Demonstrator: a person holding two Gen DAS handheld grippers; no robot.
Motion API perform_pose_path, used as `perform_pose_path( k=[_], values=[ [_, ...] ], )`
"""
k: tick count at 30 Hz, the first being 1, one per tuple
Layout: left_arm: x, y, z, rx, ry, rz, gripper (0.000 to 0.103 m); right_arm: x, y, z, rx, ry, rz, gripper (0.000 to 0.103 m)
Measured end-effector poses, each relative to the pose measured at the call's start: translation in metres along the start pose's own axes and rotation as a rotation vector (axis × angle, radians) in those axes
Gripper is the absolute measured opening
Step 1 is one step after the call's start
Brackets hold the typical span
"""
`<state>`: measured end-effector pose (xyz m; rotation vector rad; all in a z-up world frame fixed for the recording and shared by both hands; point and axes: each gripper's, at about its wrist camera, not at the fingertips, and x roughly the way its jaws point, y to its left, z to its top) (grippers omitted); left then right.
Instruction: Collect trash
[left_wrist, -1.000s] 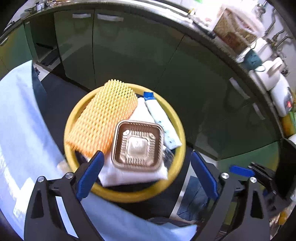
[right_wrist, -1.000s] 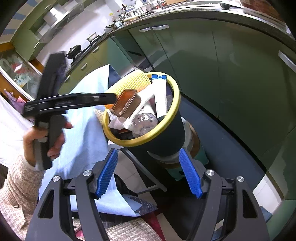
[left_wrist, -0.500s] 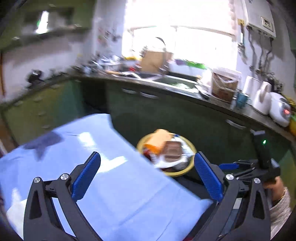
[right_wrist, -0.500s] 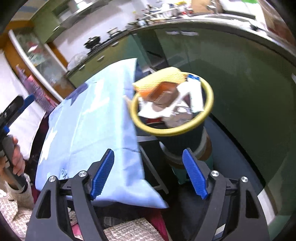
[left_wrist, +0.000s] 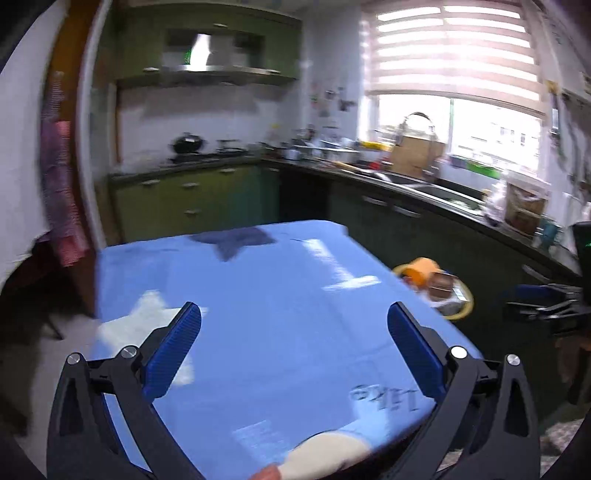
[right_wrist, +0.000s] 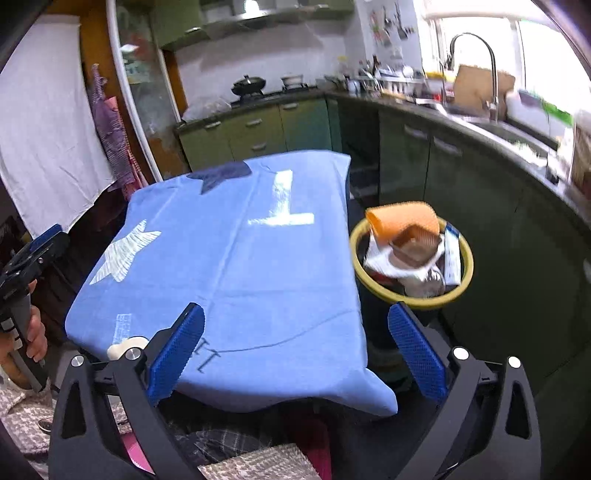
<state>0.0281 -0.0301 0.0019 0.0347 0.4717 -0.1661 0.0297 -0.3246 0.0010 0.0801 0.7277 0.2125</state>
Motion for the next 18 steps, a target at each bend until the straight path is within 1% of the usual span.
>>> perform_pose_path(
  k=[3, 5, 8, 11, 14, 18],
  values=[
    [-0.020, 0.022, -0.006, -0.046, -0.006, 0.085, 0.096, -0.018, 0.018, -0.005, -0.039, -0.035, -0.027, 0.098],
    [-0.031, 0.034, -0.010, -0.075, -0.008, 0.110, 0.096, -0.029, 0.030, -0.009, -0.063, -0.067, -0.051, 0.098],
    [-0.045, 0.047, -0.016, -0.110, 0.000, 0.114, 0.096, -0.039, 0.036, -0.012, -0.080, -0.104, -0.081, 0.098],
    [-0.057, 0.049, -0.020, -0.110, 0.000, 0.125, 0.096, -0.045, 0.038, -0.015, -0.084, -0.134, -0.109, 0.098],
    [-0.069, 0.046, -0.023, -0.087, -0.010, 0.147, 0.096, -0.048, 0.037, -0.017, -0.073, -0.146, -0.095, 0.098],
    [-0.076, 0.042, -0.020, -0.078, -0.017, 0.144, 0.096, -0.049, 0.035, -0.019, -0.064, -0.152, -0.080, 0.098]
  ],
)
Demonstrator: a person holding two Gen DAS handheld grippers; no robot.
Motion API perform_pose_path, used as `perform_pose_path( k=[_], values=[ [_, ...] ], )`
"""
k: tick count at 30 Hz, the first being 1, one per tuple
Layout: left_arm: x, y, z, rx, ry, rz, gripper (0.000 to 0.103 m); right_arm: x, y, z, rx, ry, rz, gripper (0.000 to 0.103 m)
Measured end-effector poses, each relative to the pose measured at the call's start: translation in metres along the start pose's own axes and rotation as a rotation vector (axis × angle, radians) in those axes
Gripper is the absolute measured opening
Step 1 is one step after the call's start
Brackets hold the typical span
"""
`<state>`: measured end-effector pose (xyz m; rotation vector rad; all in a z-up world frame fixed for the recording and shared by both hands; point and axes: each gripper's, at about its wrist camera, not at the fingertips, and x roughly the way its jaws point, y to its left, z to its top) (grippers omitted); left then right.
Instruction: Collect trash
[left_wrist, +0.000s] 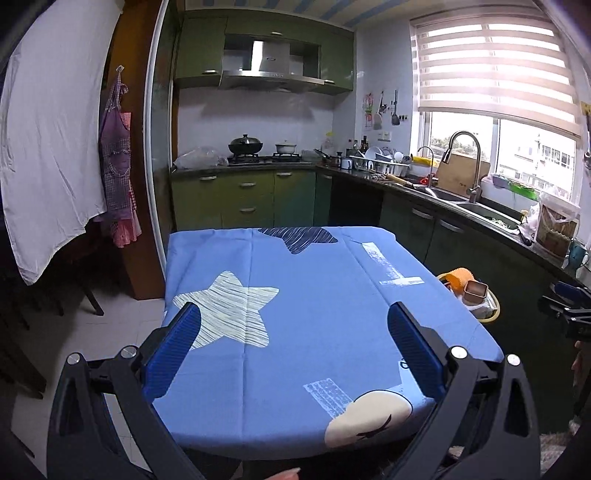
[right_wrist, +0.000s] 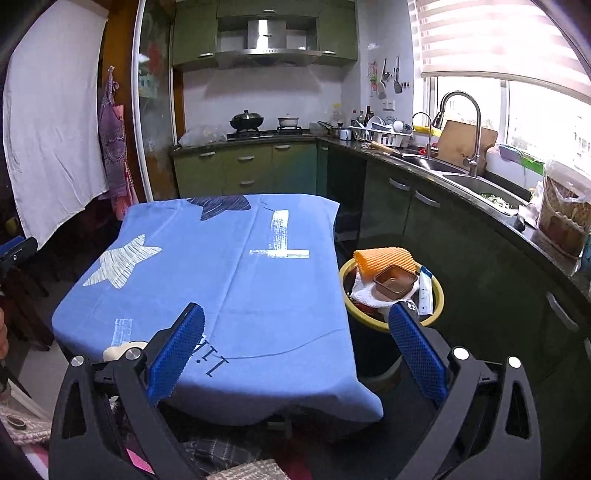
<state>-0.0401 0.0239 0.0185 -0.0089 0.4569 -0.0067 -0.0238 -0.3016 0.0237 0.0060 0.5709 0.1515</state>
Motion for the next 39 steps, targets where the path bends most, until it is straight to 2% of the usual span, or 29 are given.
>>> perform_pose_path(
  k=[39],
  values=[
    [0.005, -0.012, -0.003, 0.019, 0.015, -0.020, 0.096, 0.000, 0.000, 0.004, 0.011, -0.014, 0.028, 0.098]
  ],
)
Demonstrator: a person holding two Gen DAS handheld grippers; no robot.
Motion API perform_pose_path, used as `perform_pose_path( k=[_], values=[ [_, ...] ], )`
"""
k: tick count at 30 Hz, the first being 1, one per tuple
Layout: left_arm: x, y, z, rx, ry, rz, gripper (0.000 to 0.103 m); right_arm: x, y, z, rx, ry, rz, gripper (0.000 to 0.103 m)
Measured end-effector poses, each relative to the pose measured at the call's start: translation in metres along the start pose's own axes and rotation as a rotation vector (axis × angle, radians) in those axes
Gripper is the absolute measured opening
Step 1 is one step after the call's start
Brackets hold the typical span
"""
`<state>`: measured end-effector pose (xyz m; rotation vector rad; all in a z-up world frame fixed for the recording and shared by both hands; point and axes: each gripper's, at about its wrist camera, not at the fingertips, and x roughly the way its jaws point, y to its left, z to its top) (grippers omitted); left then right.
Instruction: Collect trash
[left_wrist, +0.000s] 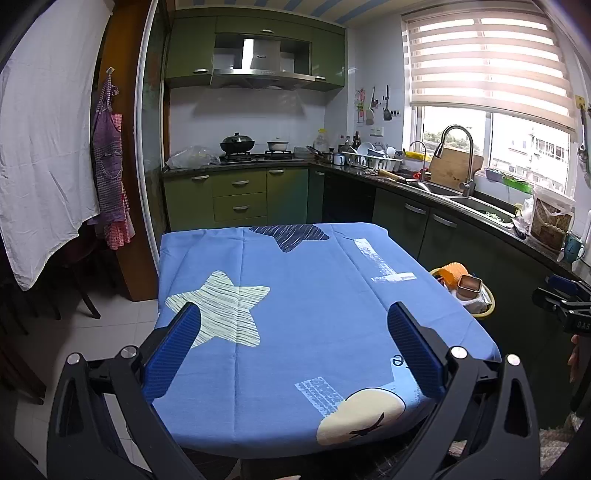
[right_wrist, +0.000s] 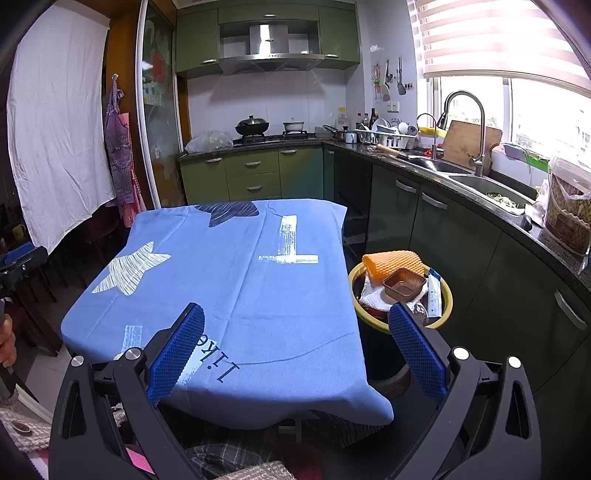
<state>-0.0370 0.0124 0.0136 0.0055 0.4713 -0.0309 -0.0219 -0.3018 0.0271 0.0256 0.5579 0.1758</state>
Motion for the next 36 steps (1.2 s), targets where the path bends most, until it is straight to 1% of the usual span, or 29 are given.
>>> perform_pose_path(
  k=[36],
  values=[
    [0.0043, -0.0021, -0.0007, 0.012, 0.017, -0.023, 0.096, 0.0028, 0.0099, 0.0005, -0.003, 0.005, 0.009, 0.098]
  ],
)
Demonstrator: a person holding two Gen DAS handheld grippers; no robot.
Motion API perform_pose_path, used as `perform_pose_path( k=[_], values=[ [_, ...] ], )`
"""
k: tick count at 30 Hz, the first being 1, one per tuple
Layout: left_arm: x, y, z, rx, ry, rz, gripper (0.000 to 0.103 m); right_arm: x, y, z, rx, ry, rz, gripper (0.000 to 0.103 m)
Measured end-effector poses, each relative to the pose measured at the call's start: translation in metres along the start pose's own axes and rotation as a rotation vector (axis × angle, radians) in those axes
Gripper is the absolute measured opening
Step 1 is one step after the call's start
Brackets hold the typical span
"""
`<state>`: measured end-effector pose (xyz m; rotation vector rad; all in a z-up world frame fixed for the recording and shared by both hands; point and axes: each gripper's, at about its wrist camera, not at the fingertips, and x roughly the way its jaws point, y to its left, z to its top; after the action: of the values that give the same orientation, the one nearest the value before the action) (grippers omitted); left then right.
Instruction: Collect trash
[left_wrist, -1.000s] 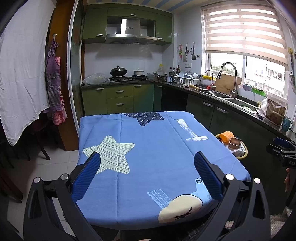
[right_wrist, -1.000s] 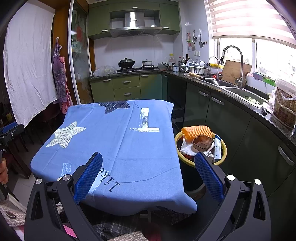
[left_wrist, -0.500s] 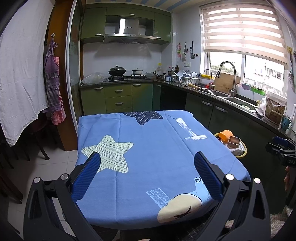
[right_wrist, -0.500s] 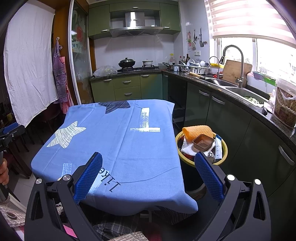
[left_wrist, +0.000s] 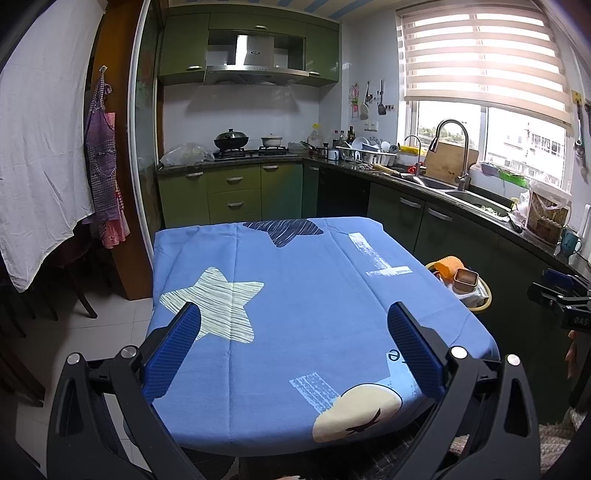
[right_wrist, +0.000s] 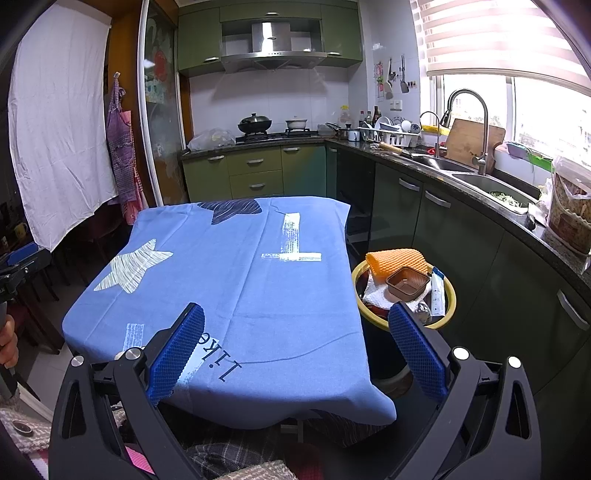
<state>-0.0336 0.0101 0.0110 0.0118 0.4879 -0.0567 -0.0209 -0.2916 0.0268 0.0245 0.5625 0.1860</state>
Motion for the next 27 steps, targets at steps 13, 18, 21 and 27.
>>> perform_pose_path(
  k=[13, 18, 21, 27],
  values=[
    [0.0043, 0.0008, -0.0009, 0.001, 0.006, -0.015, 0.096, 0.0013, -0.0015, -0.0026, 0.002, 0.006, 0.000, 0.098],
    [0.0048, -0.0002, -0.0005, 0.003, 0.008, -0.020, 0.096, 0.0010, -0.0016, -0.0025, 0.002, 0.006, 0.000, 0.098],
    [0.0054, -0.0014, -0.0010, 0.007, 0.009, -0.026, 0.096, 0.0013, -0.0017, -0.0024, 0.002, 0.006, 0.000, 0.098],
    [0.0076, 0.0001, -0.0004, 0.001, 0.011, -0.045, 0.096, 0.0011, -0.0015, -0.0025, 0.003, 0.006, 0.000, 0.098]
  ],
)
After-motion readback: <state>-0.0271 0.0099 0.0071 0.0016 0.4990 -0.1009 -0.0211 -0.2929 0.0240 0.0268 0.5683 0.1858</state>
